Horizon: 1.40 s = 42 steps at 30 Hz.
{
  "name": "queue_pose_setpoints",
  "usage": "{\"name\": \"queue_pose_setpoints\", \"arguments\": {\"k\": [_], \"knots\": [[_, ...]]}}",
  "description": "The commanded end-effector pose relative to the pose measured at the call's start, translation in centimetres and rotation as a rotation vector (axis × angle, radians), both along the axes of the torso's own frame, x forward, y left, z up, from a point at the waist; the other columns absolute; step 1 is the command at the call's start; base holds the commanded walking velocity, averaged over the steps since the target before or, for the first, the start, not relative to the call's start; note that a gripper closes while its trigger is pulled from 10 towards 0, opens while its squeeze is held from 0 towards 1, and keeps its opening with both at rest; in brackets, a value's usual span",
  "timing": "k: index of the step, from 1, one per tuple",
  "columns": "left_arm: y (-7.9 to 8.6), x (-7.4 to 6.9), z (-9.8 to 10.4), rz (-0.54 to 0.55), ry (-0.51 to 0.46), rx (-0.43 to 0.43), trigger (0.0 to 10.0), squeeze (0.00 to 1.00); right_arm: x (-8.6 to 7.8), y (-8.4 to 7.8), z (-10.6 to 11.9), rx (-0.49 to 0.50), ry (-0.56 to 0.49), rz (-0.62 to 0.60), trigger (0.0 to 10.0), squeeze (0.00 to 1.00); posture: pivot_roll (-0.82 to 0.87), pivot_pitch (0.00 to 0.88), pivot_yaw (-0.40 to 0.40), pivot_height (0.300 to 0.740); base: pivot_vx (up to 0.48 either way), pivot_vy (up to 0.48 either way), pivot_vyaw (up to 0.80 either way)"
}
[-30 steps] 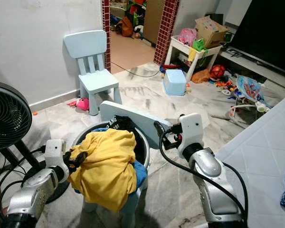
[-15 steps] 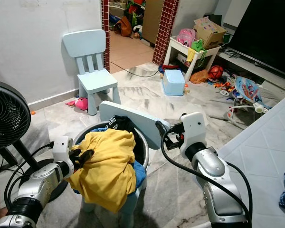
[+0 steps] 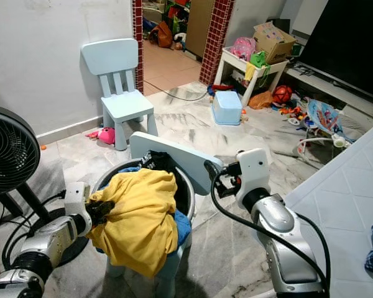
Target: Hang hanger
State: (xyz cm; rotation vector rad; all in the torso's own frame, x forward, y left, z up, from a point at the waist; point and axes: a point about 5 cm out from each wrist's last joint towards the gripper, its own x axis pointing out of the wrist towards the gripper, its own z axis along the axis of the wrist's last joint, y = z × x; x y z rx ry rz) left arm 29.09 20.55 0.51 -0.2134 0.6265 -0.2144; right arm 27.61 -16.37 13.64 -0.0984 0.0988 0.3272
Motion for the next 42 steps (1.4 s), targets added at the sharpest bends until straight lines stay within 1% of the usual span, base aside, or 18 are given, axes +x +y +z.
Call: {"name": "queue_pose_setpoints", "arguments": {"k": [1, 3, 6, 9, 16, 18, 21, 23, 24, 25, 28, 29, 30, 34, 37, 39, 40, 42], "knots": [[-0.2, 0.3, 0.3, -0.071, -0.026, 0.067, 0.0, 0.0, 0.2, -0.4, 0.4, -0.004, -0.021, -0.019, 10.0, 0.0, -0.2, 0.0, -0.12, 0.74, 0.0, 0.0, 0.0], [-0.4, 0.2, 0.4, -0.168, -0.054, 0.155, 0.0, 0.0, 0.2, -0.3, 0.4, -0.003, -0.022, -0.02, 10.0, 0.0, -0.2, 0.0, -0.118, 0.74, 0.0, 0.0, 0.0], [-0.5, 0.1, 0.4, -0.193, -0.059, 0.166, 0.0, 0.0, 0.2, -0.3, 0.4, -0.002, -0.022, -0.02, 10.0, 0.0, -0.2, 0.0, -0.119, 0.74, 0.0, 0.0, 0.0], [-0.5, 0.0, 0.3, -0.243, -0.072, 0.204, 0.0, 0.0, 0.3, -0.2, 0.4, -0.001, -0.022, -0.019, 10.0, 0.0, -0.19, 0.0, -0.12, 0.74, 0.0, 0.0, 0.0], [-0.6, -0.1, 0.4, -0.304, -0.091, 0.256, 0.0, 0.0, 0.3, 0.0, 0.3, 0.002, -0.02, -0.018, 10.0, 0.0, -0.19, 0.0, -0.12, 0.74, 0.0, 0.0, 0.0], [-0.6, -0.1, 0.6, -0.362, -0.11, 0.312, 0.0, 0.0, 0.4, 0.0, 0.3, 0.004, -0.022, -0.02, 10.0, 0.0, -0.19, 0.0, -0.117, 0.74, 0.0, 0.0, 0.0], [-1.4, -0.1, 1.2, -0.506, -0.172, 0.411, 0.0, 0.0, 0.4, 0.0, 0.3, 0.005, -0.024, -0.024, 10.0, 0.0, -0.19, 0.0, -0.116, 0.74, 0.0, 0.0, 0.0], [-1.5, -0.1, 1.2, -0.525, -0.177, 0.423, 0.0, 0.0, 0.4, -0.1, 0.3, 0.005, -0.025, -0.025, 10.0, 0.0, -0.19, 0.0, -0.116, 0.74, 0.0, 0.0, 0.0], [-1.7, -0.1, 1.4, -0.573, -0.196, 0.459, 0.0, 0.0, 0.4, -0.1, 0.3, 0.006, -0.025, -0.027, 10.0, 0.0, -0.19, 0.0, -0.115, 0.74, 0.0, 0.0, 0.0], [-2.2, -0.2, 2.0, -0.669, -0.247, 0.541, 0.0, 0.0, 0.5, -0.1, 0.3, 0.007, -0.026, -0.029, 10.0, 0.0, -0.18, 0.0, -0.114, 0.74, 0.0, 0.0, 0.0], [-3.0, -0.3, 2.8, -0.761, -0.311, 0.605, 0.0, 0.0, 0.5, 0.1, 0.3, 0.01, -0.026, -0.029, 10.0, 0.0, -0.18, 0.0, -0.116, 0.74, 0.0, 0.0, 0.0], [-3.0, -0.3, 2.8, -0.761, -0.311, 0.605, 0.0, 0.0, 0.5, 0.1, 0.3, 0.01, -0.026, -0.029, 10.0, 0.0, -0.18, 0.0, -0.116, 0.74, 0.0, 0.0, 0.0], [-3.5, -0.6, 3.2, -0.852, -0.347, 0.643, 0.0, 0.0, 0.5, 0.2, 0.3, 0.012, -0.026, -0.028, 10.0, 0.0, -0.18, 0.0, -0.117, 0.74, 0.0, 0.0, 0.0], [-4.5, -1.9, 3.7, -1.021, -0.363, 0.663, 0.0, 0.0, 0.6, 0.2, 0.2, 0.014, -0.025, -0.026, 10.0, 0.0, -0.17, 0.0, -0.118, 0.74, 0.0, 0.0, 0.0], [-4.7, -3.1, 3.6, -1.125, -0.317, 0.662, 0.0, 0.0, 0.6, 0.3, 0.2, 0.014, -0.025, -0.025, 10.0, 0.0, -0.17, 0.0, -0.118, 0.74, 0.0, 0.0, 0.0], [-4.5, -4.3, 3.7, -1.234, -0.258, 0.674, 0.0, 0.0, 0.7, 0.3, 0.1, 0.015, -0.024, -0.024, 10.0, 0.0, -0.17, 0.0, -0.117, 0.74, 0.0, 0.0, 0.0], [-4.5, -4.7, 3.7, -1.26, -0.234, 0.672, 0.0, 0.0, 0.7, 0.4, 0.1, 0.016, -0.024, -0.024, 10.0, 0.0, -0.17, 0.0, -0.117, 0.74, 0.0, 0.0, 0.0], [-4.4, -4.9, 3.7, -1.27, -0.224, 0.679, 0.0, 0.0, 0.8, 0.4, 0.1, 0.017, -0.024, -0.023, 10.0, 0.0, -0.16, 0.0, -0.117, 0.74, 0.0, 0.0, 0.0]]}}
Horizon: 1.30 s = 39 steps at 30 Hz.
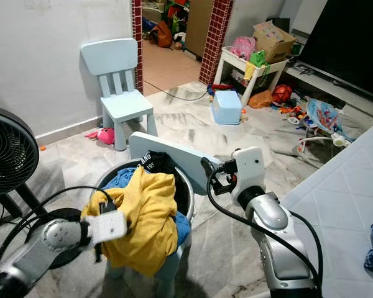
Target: Hang hanger
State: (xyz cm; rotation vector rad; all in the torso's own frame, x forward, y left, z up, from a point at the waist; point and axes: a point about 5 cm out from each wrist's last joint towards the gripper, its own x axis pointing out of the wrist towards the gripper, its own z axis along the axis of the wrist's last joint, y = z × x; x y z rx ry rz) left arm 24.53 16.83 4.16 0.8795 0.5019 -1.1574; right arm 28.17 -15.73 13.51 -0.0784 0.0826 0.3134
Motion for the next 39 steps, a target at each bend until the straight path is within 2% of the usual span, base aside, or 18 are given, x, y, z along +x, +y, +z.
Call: {"name": "queue_pose_setpoints", "arguments": {"k": [1, 4, 5, 6, 7, 10, 11, 14, 15, 17, 20, 26, 29, 30, 32, 33, 34, 39], "knots": [[-0.5, -0.4, 0.0, -0.035, 0.013, 0.019, 0.0, 0.0, 0.2, -0.2, 0.2, -0.003, -0.011, -0.008, 10.0, 0.0, -0.16, 0.0, -0.117, 0.74, 0.0, 0.0, 0.0], [-0.2, 0.1, 0.1, 0.06, -0.036, 0.001, 0.0, 0.0, 0.3, -0.1, 0.2, -0.001, -0.011, -0.007, 10.0, 0.0, -0.16, 0.0, -0.116, 0.74, 0.0, 0.0, 0.0], [0.2, 0.5, 0.1, 0.11, -0.074, 0.012, 4.1, 0.0, 0.3, -0.1, 0.2, -0.001, -0.011, -0.007, 10.0, 0.0, -0.16, 0.0, -0.116, 0.74, 0.0, 0.0, 0.0], [0.2, 0.5, 0.1, 0.11, -0.074, 0.012, 4.1, 0.0, 0.3, -0.1, 0.2, -0.001, -0.011, -0.007, 10.0, 0.0, -0.16, 0.0, -0.116, 0.74, 0.0, 0.0, 0.0], [0.5, 1.0, 0.4, 0.178, -0.112, -0.005, 10.0, 0.0, 0.3, -0.1, 0.1, 0.0, -0.011, -0.007, 10.0, 0.0, -0.16, 0.0, -0.115, 0.74, 0.0, 0.0, 0.0], [0.6, 1.5, 0.9, 0.283, -0.135, -0.067, 10.0, 0.0, 0.3, -0.1, 0.1, 0.0, -0.011, -0.007, 10.0, 0.0, -0.16, 0.0, -0.115, 0.74, 0.0, 0.0, 0.0], [0.5, 1.9, 1.6, 0.395, -0.15, -0.141, 10.0, 1.0, 0.3, 0.0, 0.1, 0.001, -0.012, -0.007, 10.0, 0.0, -0.15, 0.0, -0.113, 0.74, 0.0, 0.0, 0.0], [0.3, 2.2, 2.2, 0.545, -0.156, -0.257, 10.0, 1.0, 0.3, 0.1, 0.1, 0.004, -0.013, -0.005, 10.0, 0.0, -0.15, 0.0, -0.112, 0.74, 0.0, 0.0, 0.0], [0.3, 2.2, 2.2, 0.545, -0.156, -0.257, 10.0, 1.0, 0.3, 0.1, 0.1, 0.004, -0.013, -0.005, 10.0, 0.0, -0.15, 0.0, -0.112, 0.74, 0.0, 0.0, 0.0], [-0.3, 2.0, 2.6, 0.626, -0.138, -0.348, 10.0, 1.0, 0.4, 0.2, 0.0, 0.006, -0.014, -0.003, 10.0, 0.0, -0.14, 0.0, -0.111, 0.74, 0.0, 0.0, 0.0], [-0.6, 1.8, 2.8, 0.638, -0.135, -0.371, 10.0, 1.0, 0.5, 0.3, 0.0, 0.007, -0.015, -0.002, 10.0, 0.0, -0.14, 0.0, -0.11, 0.74, 0.0, 0.0, 0.0], [-2.4, -0.7, 4.1, 0.732, -0.143, -0.514, 10.0, 1.0, 0.7, 0.4, 0.0, 0.011, -0.019, 0.0, 10.0, 0.0, -0.13, 0.0, -0.104, 0.74, 0.0, 0.0, 0.0], [-2.4, -0.7, 4.1, 0.732, -0.143, -0.514, 10.0, 1.0, 0.7, 0.4, 0.0, 0.011, -0.019, 0.0, 10.0, 0.0, -0.13, 0.0, -0.104, 0.74, 0.0, 0.0, 0.0], [-1.2, -0.5, 4.8, 0.915, -0.223, -0.582, 10.0, 1.0, 0.7, 0.5, 0.0, 0.012, -0.02, 0.002, 10.0, 0.0, -0.12, 0.0, -0.102, 0.74, 0.0, 0.0, 0.0], [-0.1, -0.7, 4.9, 1.079, -0.258, -0.628, 10.0, 1.0, 0.7, 0.6, -0.1, 0.012, -0.02, 0.003, 10.0, 0.0, -0.11, 0.0, -0.103, 0.74, 0.0, 0.0, 0.0], [-0.1, -0.7, 4.9, 1.079, -0.258, -0.628, 10.0, 1.0, 0.7, 0.6, -0.1, 0.012, -0.02, 0.003, 10.0, 0.0, -0.11, 0.0, -0.103, 0.74, 0.0, 0.0, 0.0], [0.8, -1.0, 4.5, 1.185, -0.262, -0.638, 10.0, 1.0, 0.8, 0.6, -0.1, 0.013, -0.02, 0.004, 10.0, 0.0, -0.11, 0.0, -0.104, 0.74, 0.0, 0.0, 0.0], [2.4, -1.9, 3.6, 1.37, -0.267, -0.621, 10.0, 1.0, 0.9, 0.7, -0.1, 0.013, -0.021, 0.006, 10.0, 0.0, -0.11, 0.0, -0.108, 0.74, 0.0, 0.0, 0.0]]}}
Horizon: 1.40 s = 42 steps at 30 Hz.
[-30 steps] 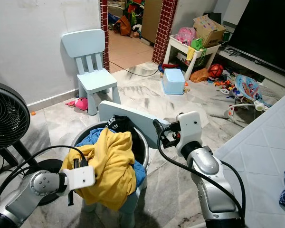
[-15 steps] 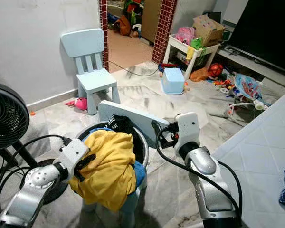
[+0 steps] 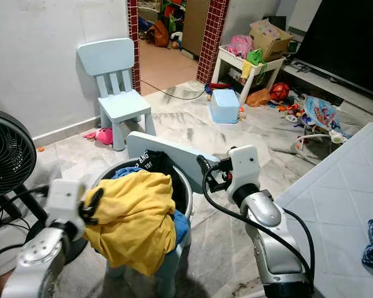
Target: Hang hanger
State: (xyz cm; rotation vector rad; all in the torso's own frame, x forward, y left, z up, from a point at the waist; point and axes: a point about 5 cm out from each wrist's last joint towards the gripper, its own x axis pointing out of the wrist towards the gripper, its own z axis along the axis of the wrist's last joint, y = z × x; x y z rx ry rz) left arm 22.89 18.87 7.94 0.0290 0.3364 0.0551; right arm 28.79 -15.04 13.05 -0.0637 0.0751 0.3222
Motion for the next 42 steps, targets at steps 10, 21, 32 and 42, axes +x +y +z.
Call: {"name": "queue_pose_setpoints", "arguments": {"k": [10, 21, 32, 42], "knots": [[2.1, -1.7, -2.3, 0.129, 0.145, -0.019, 10.0, 1.0, 0.3, 0.0, 0.1, -0.006, -0.013, -0.008, 10.0, 0.0, -0.11, 0.0, -0.105, 0.74, 0.0, 0.0, 0.0], [3.0, 1.1, -2.9, 0.119, 0.132, -0.051, 10.0, 1.0, 0.4, -0.3, 0.1, -0.014, -0.017, -0.022, 10.0, 0.0, -0.12, 0.0, -0.102, 0.74, 0.0, 0.0, 0.0], [0.9, 3.7, -2.5, 0.0, 0.088, -0.089, 10.0, 0.0, 0.4, -0.3, 0.1, -0.015, -0.022, -0.025, 10.0, 0.0, -0.13, 0.0, -0.1, 0.74, 0.0, 0.0, 0.0], [-0.7, 3.9, -3.5, -0.062, 0.161, -0.138, 0.0, 0.0, 0.3, -0.4, 0.2, -0.019, -0.02, -0.028, 10.0, 0.0, -0.13, 0.0, -0.099, 0.74, 0.0, 0.0, 0.0]]}}
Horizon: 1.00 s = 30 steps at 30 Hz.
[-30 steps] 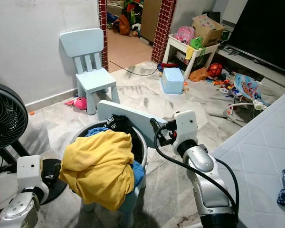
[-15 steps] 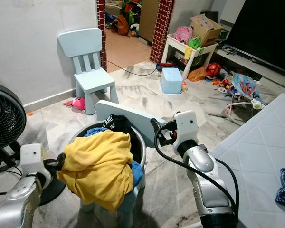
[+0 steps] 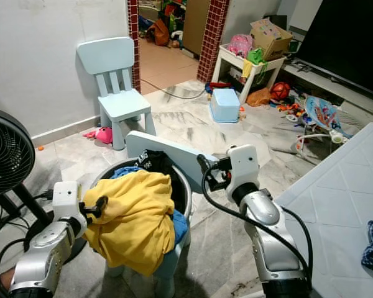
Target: Hang hanger
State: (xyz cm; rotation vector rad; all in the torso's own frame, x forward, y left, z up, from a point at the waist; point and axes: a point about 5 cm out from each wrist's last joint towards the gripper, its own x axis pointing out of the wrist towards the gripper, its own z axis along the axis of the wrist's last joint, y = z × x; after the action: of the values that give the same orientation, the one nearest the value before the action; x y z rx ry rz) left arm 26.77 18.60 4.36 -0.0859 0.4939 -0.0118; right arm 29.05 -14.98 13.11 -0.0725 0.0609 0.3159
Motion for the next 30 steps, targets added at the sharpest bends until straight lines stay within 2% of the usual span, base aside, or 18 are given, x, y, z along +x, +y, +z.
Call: {"name": "queue_pose_setpoints", "arguments": {"k": [1, 7, 9, 10, 11, 12, 17, 18, 19, 20, 30], "knots": [[-0.3, 0.0, 0.0, -0.018, 0.01, -0.01, 0.0, 0.0, 0.0, -0.5, 0.1, -0.012, -0.004, -0.023, 10.0, 0.0, -0.13, 0.0, -0.099, 0.74, 0.0, 0.0, 0.0], [0.4, -0.4, -1.1, -0.007, 0.072, 0.014, 0.0, 0.0, 0.0, -0.2, 0.0, -0.01, -0.002, -0.017, 10.0, 0.0, -0.13, 0.0, -0.102, 0.74, 0.0, 0.0, 0.0], [0.4, -0.5, -1.0, -0.006, 0.074, 0.019, 1.3, 0.0, 0.0, -0.3, 0.0, -0.011, -0.002, -0.016, 10.0, 0.0, -0.13, 0.0, -0.101, 0.74, 0.0, 0.0, 0.0], [0.4, -0.5, -1.0, -0.006, 0.074, 0.019, 1.3, 0.0, 0.0, -0.3, 0.0, -0.011, -0.002, -0.016, 10.0, 0.0, -0.13, 0.0, -0.101, 0.74, 0.0, 0.0, 0.0], [0.5, -0.7, -1.1, -0.003, 0.081, 0.024, 7.9, 0.0, 0.0, -0.4, 0.1, -0.012, -0.002, -0.017, 10.0, 0.0, -0.13, 0.0, -0.101, 0.74, 0.0, 0.0, 0.0], [0.6, -0.9, -1.2, 0.003, 0.087, 0.023, 10.0, 0.0, 0.1, -0.5, 0.1, -0.014, -0.002, -0.018, 10.0, 0.0, -0.13, 0.0, -0.101, 0.74, 0.0, 0.0, 0.0], [0.9, -1.5, -1.8, 0.007, 0.099, 0.013, 9.9, 0.0, 0.1, -0.4, 0.0, -0.016, 0.001, -0.018, 10.0, 0.0, -0.13, 0.0, -0.102, 0.74, 0.0, 0.0, 0.0], [1.0, -1.4, -1.8, 0.005, 0.095, 0.006, 3.9, 0.0, 0.0, -0.3, -0.1, -0.015, 0.002, -0.016, 10.0, 0.0, -0.13, 0.0, -0.102, 0.74, 0.0, 0.0, 0.0], [1.0, -1.4, -1.8, 0.005, 0.095, 0.006, 3.9, 0.0, 0.0, -0.3, -0.1, -0.015, 0.002, -0.016, 10.0, 0.0, -0.13, 0.0, -0.102, 0.74, 0.0, 0.0, 0.0], [1.1, -1.1, -1.8, 0.003, 0.088, -0.002, 0.0, 0.0, 0.0, -0.1, -0.1, -0.015, 0.002, -0.012, 10.0, 0.0, -0.13, 0.0, -0.102, 0.74, 0.0, 0.0, 0.0], [1.6, 0.1, -1.2, -0.019, 0.062, 0.015, 0.0, 0.0, 0.2, -0.6, 0.1, -0.023, -0.003, -0.025, 10.0, 0.0, -0.13, 0.0, -0.097, 0.74, 0.0, 0.0, 0.0]]}}
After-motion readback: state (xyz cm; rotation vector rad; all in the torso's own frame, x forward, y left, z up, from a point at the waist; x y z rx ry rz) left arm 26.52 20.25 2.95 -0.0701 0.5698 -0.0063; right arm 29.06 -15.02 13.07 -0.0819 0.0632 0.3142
